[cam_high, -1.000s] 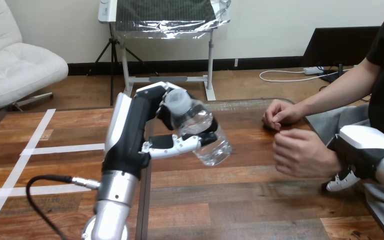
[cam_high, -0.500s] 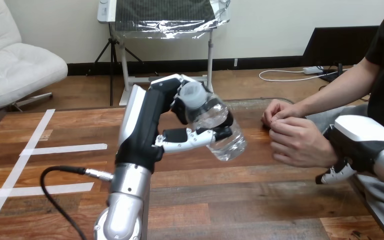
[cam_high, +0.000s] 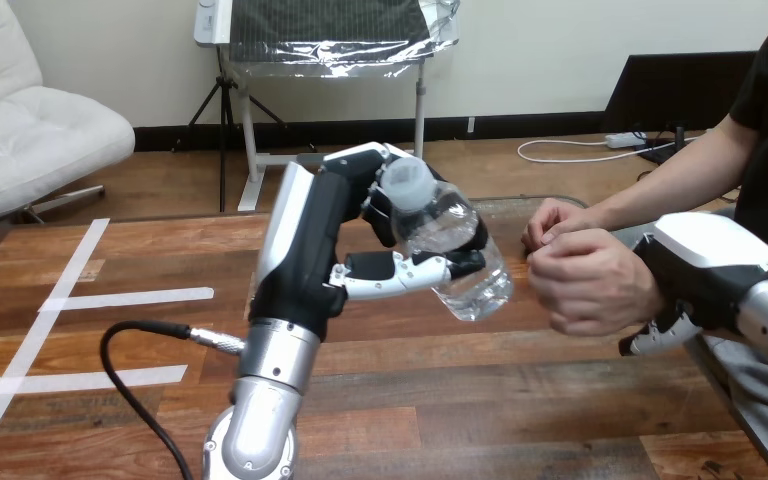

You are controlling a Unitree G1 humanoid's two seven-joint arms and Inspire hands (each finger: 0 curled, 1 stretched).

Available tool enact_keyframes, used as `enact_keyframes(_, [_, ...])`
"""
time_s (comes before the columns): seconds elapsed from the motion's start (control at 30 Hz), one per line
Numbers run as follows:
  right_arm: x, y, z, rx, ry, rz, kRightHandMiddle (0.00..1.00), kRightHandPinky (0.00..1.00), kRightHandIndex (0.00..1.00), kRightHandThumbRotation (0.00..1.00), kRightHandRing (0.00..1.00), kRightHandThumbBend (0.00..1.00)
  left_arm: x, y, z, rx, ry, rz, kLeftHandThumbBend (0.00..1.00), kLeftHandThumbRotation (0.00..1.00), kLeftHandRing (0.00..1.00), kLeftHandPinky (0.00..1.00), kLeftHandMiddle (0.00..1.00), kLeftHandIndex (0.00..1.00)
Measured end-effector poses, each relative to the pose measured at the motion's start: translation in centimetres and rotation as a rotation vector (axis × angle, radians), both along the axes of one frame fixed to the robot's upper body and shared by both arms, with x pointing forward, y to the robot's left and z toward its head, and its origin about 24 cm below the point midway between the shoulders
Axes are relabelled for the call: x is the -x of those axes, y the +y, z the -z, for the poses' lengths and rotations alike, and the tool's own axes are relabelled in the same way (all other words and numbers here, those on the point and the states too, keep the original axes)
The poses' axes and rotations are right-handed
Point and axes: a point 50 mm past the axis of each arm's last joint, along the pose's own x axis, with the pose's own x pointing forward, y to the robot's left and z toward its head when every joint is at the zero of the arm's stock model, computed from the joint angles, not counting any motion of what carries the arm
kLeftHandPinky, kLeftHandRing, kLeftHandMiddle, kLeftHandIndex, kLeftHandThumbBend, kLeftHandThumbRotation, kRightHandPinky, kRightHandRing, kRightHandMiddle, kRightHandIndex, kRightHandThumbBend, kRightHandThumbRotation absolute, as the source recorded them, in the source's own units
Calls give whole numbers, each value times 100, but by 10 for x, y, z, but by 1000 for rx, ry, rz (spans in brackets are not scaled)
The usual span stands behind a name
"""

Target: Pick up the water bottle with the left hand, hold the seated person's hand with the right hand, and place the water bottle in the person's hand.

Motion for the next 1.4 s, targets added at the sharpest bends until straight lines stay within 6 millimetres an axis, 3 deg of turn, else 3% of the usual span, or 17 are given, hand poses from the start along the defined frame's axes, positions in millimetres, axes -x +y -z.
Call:
enact_keyframes(0.87, [4, 28, -20, -19, -56, -135, 28, 15, 32, 0, 20, 75, -4, -5, 1, -10, 14, 21, 61, 0, 35, 31, 40, 47])
enact_keyframes(1.4, [9, 44, -29, -22, -83, -235, 33, 19, 35, 0, 25, 77, -4, -10, 4, -13, 24, 38, 60, 0, 36, 32, 41, 47])
